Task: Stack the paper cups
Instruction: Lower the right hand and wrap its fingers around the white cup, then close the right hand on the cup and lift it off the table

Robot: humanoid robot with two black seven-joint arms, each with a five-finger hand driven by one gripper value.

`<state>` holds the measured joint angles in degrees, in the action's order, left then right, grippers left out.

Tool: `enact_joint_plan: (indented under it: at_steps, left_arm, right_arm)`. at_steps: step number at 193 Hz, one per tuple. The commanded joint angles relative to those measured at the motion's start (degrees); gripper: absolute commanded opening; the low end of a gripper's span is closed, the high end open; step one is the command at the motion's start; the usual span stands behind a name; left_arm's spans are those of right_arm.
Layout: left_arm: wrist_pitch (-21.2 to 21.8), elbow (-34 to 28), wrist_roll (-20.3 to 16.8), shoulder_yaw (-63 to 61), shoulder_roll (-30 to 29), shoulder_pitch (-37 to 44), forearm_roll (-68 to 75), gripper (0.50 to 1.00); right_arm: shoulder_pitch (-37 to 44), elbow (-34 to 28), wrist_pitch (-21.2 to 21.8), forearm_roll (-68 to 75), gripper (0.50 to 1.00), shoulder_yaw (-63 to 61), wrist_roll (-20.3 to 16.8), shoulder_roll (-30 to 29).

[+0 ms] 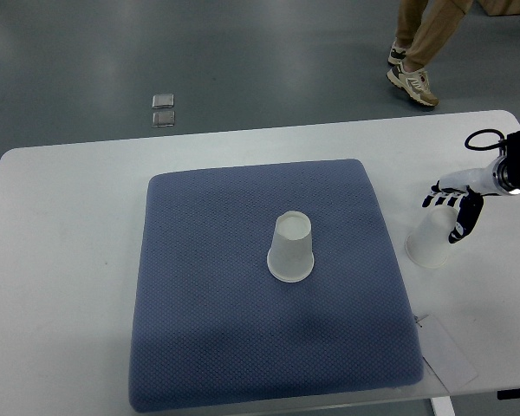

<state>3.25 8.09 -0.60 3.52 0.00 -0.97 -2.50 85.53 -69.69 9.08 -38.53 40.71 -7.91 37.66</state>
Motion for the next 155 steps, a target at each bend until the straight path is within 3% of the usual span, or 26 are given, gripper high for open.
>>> enact_joint_plan:
  at_steps: [1, 67, 102, 132, 155]
  left_arm:
    - [0.00, 0.00, -0.01, 0.00, 0.00, 0.00, -0.05, 1.000]
    - [0.00, 0.00, -0.01, 0.00, 0.00, 0.00, 0.04, 1.000]
    - [0.00, 0.00, -0.01, 0.00, 0.00, 0.00, 0.04, 1.000]
    - [0.00, 0.00, -0.01, 0.00, 0.00, 0.00, 0.04, 1.000]
    - [0.00, 0.00, -0.01, 0.00, 0.00, 0.00, 0.04, 1.000]
  right_arm:
    - [-0.28, 0.00, -0.03, 0.03, 0.842, -0.02, 0.00, -0.13]
    - [-0.45, 0.00, -0.73, 0.03, 0.829, -0.02, 0.00, -0.39]
    - [-0.63, 0.00, -0.73, 0.03, 0.789, -0.02, 0.00, -0.48]
    - [-0.54, 0.00, -0.64, 0.03, 0.705, -0.02, 0.09, -0.48]
    - [-0.54, 0.00, -0.64, 0.03, 0.686, -0.02, 0.09, -0.48]
